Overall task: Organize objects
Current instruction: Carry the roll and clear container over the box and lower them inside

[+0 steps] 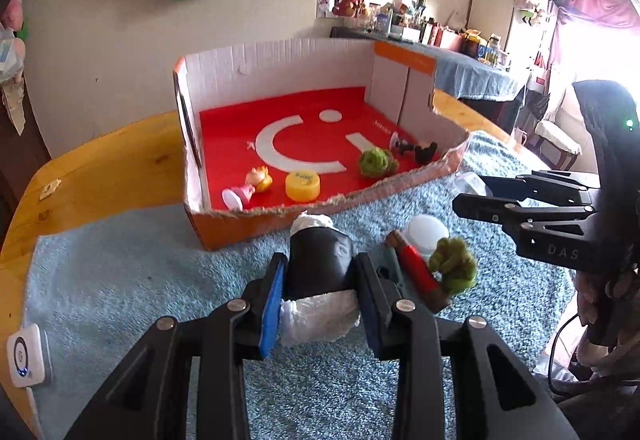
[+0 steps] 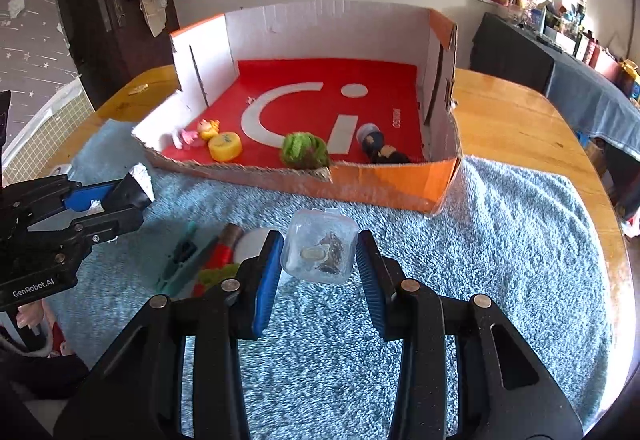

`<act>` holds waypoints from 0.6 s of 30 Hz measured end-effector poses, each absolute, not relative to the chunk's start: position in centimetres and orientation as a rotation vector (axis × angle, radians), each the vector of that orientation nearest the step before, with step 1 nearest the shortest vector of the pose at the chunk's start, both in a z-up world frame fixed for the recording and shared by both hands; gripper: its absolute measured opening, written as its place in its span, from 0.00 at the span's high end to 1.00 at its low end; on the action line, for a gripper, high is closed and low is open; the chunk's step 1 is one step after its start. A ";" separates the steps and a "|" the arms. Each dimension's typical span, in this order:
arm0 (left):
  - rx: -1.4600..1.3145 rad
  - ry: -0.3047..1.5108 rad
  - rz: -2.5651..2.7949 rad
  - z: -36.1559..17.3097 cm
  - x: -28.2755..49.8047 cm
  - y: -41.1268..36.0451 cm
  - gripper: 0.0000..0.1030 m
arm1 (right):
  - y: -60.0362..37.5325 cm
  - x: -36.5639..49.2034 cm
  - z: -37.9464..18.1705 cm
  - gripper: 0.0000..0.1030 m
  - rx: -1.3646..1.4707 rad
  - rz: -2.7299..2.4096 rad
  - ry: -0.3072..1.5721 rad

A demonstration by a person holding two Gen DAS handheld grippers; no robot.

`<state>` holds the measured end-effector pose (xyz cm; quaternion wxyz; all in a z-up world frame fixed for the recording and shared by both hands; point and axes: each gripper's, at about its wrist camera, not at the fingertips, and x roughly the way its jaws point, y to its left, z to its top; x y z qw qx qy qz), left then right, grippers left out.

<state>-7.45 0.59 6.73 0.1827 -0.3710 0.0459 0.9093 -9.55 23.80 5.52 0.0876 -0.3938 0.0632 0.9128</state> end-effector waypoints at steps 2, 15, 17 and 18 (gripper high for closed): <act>-1.029 0.130 2.570 7.3 -7.3 0.5 0.65 | 23.5 -9.3 6.3 0.65 -1.152 2.736 0.180; -0.995 0.119 2.578 8.3 -7.1 0.4 0.65 | 22.3 -8.8 8.3 0.65 -1.102 2.786 0.144; -0.992 0.118 2.579 8.4 -7.1 0.5 0.65 | 22.3 -8.8 8.4 0.65 -1.100 2.788 0.145; -0.989 0.118 2.580 8.5 -7.1 0.5 0.65 | 22.3 -8.8 8.4 0.65 -1.098 2.788 0.145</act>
